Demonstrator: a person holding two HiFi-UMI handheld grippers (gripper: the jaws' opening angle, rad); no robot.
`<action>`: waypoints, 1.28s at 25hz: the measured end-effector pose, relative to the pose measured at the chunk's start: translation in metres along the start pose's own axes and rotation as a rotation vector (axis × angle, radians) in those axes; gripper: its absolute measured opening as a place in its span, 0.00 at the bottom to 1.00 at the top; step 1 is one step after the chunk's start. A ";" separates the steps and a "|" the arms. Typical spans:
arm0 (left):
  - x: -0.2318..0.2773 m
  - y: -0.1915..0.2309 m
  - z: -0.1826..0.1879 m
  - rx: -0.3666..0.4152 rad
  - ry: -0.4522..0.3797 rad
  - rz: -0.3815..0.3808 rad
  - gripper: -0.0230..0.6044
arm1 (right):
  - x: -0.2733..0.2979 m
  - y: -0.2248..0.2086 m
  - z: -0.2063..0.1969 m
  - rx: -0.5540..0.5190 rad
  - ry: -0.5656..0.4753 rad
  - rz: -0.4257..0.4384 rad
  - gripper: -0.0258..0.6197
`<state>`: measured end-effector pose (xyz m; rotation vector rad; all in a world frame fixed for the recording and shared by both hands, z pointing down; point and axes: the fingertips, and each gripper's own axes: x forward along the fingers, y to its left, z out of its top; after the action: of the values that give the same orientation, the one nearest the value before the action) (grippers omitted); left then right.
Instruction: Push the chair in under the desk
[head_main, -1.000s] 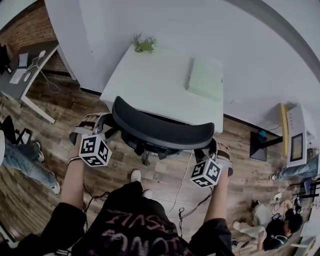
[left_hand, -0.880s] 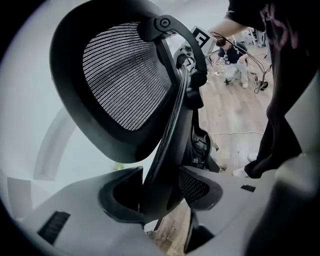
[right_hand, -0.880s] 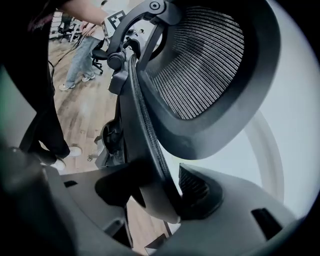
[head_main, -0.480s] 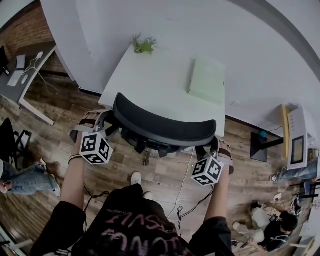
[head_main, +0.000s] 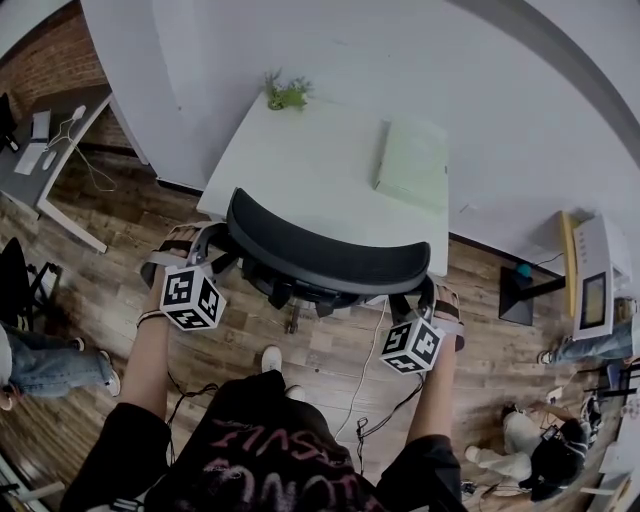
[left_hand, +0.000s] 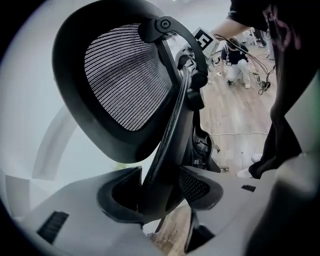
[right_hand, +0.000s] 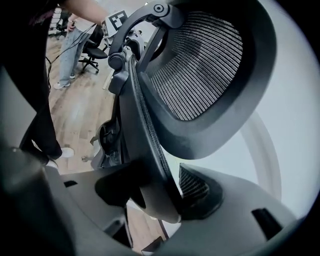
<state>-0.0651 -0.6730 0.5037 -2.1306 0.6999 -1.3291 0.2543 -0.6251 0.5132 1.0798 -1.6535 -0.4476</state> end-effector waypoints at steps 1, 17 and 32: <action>-0.001 -0.001 0.000 -0.004 -0.005 -0.002 0.42 | -0.001 0.000 0.000 0.003 -0.002 -0.007 0.45; -0.047 0.011 0.000 -0.219 -0.079 0.125 0.41 | -0.045 -0.010 -0.010 0.201 -0.073 -0.124 0.45; -0.095 0.006 0.027 -0.539 -0.229 0.268 0.22 | -0.108 -0.019 -0.009 0.625 -0.217 -0.232 0.16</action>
<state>-0.0778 -0.6097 0.4294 -2.4294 1.3039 -0.7946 0.2740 -0.5441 0.4416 1.7447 -1.9270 -0.1959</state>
